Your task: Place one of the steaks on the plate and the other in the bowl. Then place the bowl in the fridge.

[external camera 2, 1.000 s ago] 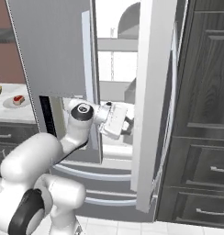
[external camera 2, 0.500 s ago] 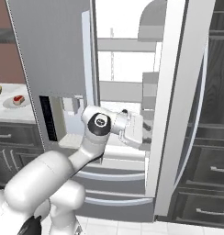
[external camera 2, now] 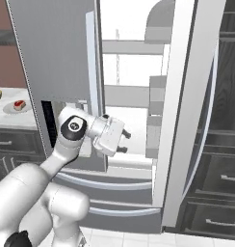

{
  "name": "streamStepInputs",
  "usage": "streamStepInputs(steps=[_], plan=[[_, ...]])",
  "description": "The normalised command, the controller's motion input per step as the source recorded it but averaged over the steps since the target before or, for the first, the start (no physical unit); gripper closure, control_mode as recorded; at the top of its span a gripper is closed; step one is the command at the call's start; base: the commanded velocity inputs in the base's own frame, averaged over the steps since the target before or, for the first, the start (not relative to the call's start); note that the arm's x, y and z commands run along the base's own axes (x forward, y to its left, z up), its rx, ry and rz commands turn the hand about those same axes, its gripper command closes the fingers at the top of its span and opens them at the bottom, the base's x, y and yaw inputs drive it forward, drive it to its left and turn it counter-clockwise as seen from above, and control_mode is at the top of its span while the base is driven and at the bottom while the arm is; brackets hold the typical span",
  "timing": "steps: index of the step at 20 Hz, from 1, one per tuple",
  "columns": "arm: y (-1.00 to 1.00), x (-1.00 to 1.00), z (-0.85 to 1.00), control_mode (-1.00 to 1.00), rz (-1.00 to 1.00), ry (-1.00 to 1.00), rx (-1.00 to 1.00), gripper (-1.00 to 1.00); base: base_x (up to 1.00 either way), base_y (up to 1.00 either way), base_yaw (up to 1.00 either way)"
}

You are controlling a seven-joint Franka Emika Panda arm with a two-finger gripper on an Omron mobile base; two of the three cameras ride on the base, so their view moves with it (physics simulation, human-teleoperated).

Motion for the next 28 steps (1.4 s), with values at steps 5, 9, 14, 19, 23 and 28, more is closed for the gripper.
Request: streamStepInputs(steps=[5,9,14,19,23,28], plan=[[0.44,0.34,-0.14,-1.0,-0.5,-0.34,0.57,-1.0,0.0,0.0,0.0],[0.26,0.65,-0.26,-1.0,-0.67,-0.36,0.38,-1.0,0.0,0.0,0.0],[0.27,0.66,-0.25,-1.0,-0.68,-0.36,0.34,-1.0,0.0,0.0,0.0],[0.59,0.52,-0.38,-1.0,-0.64,-0.31,0.18,-1.0,0.0,0.0,0.0],[0.75,0.41,-0.05,-1.0,-0.6,-0.38,0.11,-1.0,0.0,0.0,0.0],[0.8,0.36,0.0,-1.0,-0.58,-0.55,0.08,-1.0,0.0,0.0,0.0]])
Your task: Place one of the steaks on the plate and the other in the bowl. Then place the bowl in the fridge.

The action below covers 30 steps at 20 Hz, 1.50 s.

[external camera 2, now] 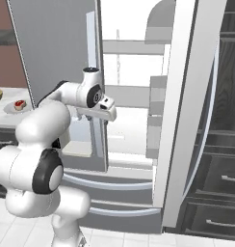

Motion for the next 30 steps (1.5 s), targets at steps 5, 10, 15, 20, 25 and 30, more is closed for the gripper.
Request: streamStepInputs(steps=[5,10,15,20,25,30], plan=[[0.75,0.07,0.1,-1.0,-0.35,-0.53,0.01,-1.0,0.0,0.0,0.0],[0.06,0.0,0.5,-1.0,0.02,-0.14,-0.13,-1.0,0.0,0.0,0.0],[-0.28,0.02,0.8,-1.0,0.22,0.0,-0.11,-1.0,0.0,0.0,0.0],[-0.52,0.23,0.02,-1.0,0.11,0.03,0.15,-1.0,0.0,0.0,0.0],[-0.02,0.27,-0.01,-1.0,0.02,0.01,0.01,-1.0,0.0,0.0,0.0],[0.31,0.4,0.0,-1.0,0.0,0.0,-0.02,-1.0,0.0,0.0,0.0]])
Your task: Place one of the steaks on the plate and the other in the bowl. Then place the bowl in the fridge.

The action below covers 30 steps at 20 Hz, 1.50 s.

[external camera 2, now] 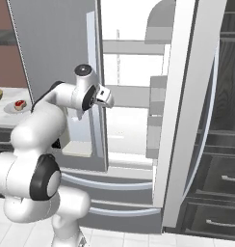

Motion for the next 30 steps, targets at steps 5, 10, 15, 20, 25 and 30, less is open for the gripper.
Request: streamStepInputs(steps=[5,10,15,20,25,30], plan=[[-0.02,0.42,-0.01,-1.0,0.01,-0.08,-0.05,-1.0,0.0,0.0,0.0],[-0.04,0.37,0.0,-1.0,0.01,-0.03,-0.05,-1.0,0.0,0.0,0.0],[0.0,0.29,-0.08,-1.0,0.01,-0.23,-0.02,-1.0,0.0,0.0,0.0],[0.03,0.42,-0.04,-1.0,0.01,-0.09,-0.01,-1.0,0.0,0.0,0.0],[0.14,0.56,0.0,-1.0,0.0,0.0,0.0,-1.0,0.0,0.0,0.0],[0.25,0.47,0.0,-1.0,0.0,0.0,0.0,-1.0,0.0,0.0,0.0]])
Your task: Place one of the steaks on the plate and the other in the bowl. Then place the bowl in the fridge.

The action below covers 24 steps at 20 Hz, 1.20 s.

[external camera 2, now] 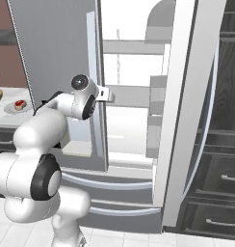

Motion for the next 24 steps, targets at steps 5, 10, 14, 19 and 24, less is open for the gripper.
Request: streamStepInputs(steps=[5,10,14,19,24], plan=[[0.39,0.47,-0.04,-1.0,0.0,0.0,0.0,-1.0,0.0,0.0,0.0],[0.47,0.37,-0.14,-1.0,0.01,0.0,0.0,1.0,0.0,0.0,0.0],[0.23,0.22,-0.02,-1.0,0.0,0.01,0.0,1.0,0.0,0.0,0.0],[0.2,0.0,0.0,-1.0,0.0,0.03,0.0,1.0,0.0,0.0,0.0],[0.23,-0.3,0.12,-1.0,-0.16,0.08,0.0,1.0,0.0,0.0,0.0]])
